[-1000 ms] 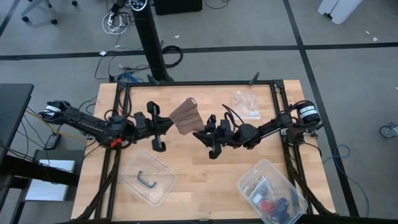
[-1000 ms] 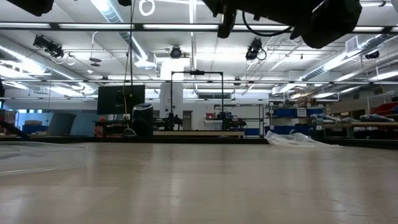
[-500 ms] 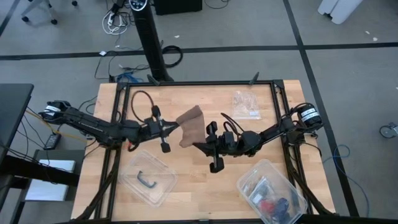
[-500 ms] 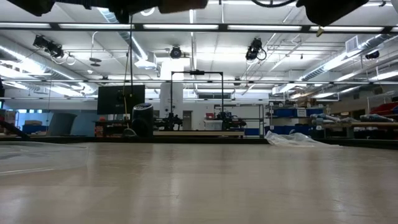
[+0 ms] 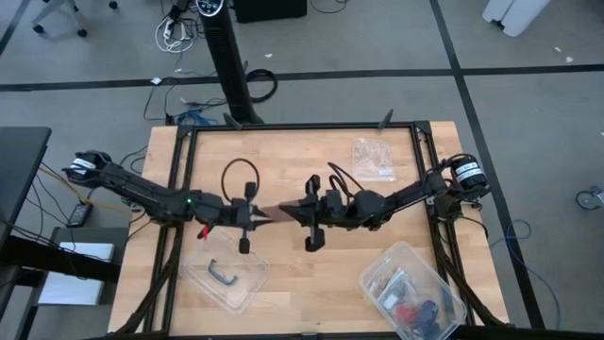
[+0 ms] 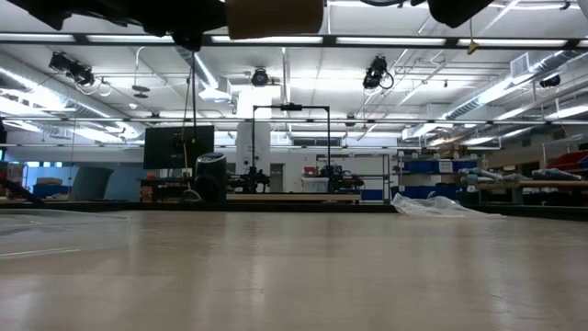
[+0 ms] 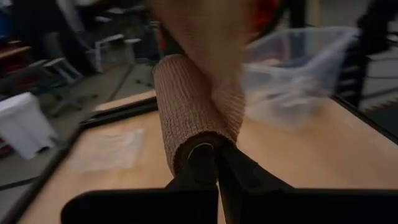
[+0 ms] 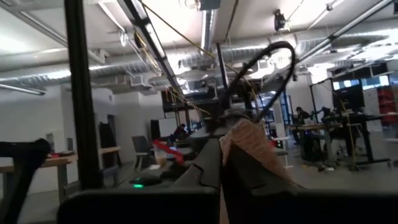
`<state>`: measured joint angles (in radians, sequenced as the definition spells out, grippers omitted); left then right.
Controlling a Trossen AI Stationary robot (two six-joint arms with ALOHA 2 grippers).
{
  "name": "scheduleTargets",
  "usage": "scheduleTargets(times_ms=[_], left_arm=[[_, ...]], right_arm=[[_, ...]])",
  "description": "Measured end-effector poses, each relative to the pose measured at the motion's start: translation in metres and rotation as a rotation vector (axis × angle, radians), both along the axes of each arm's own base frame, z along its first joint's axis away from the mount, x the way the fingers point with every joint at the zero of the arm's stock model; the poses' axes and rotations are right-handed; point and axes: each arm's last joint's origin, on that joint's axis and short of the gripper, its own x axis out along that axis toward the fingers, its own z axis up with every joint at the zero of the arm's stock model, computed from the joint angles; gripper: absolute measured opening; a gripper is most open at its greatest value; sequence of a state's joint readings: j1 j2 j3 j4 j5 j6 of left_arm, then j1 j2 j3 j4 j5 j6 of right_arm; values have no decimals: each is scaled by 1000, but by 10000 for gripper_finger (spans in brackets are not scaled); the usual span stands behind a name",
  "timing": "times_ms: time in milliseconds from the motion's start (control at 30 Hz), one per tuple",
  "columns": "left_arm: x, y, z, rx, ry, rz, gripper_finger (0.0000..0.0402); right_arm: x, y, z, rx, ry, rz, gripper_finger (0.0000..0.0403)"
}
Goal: Roll bandage
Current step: Roll the brown bandage
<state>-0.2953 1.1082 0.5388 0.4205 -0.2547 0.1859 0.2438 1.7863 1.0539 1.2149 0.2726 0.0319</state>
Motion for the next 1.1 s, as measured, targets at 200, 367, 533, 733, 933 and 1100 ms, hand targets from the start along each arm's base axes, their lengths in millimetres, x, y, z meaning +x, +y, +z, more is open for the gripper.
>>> scheduleTargets(times_ms=[200,367,533,733,933,1100], left_arm=[[2,-13,-9,-6,46,-73,1],[2,-22,-12,-26,55,-105,1],[0,-30,-5,-59,-18,-164,1],[1,-38,7,-104,-60,-232,1],[0,-43,11,-125,-56,-259,1],[-1,-46,11,-148,-43,-274,1]], right_arm=[[2,-7,0,8,14,-46,1],[5,-11,-4,26,69,-126,4],[9,-18,-14,29,179,-219,22],[10,-17,-20,38,242,-207,54],[10,-9,-22,10,268,-162,98],[5,-4,-18,-5,330,-146,136]])
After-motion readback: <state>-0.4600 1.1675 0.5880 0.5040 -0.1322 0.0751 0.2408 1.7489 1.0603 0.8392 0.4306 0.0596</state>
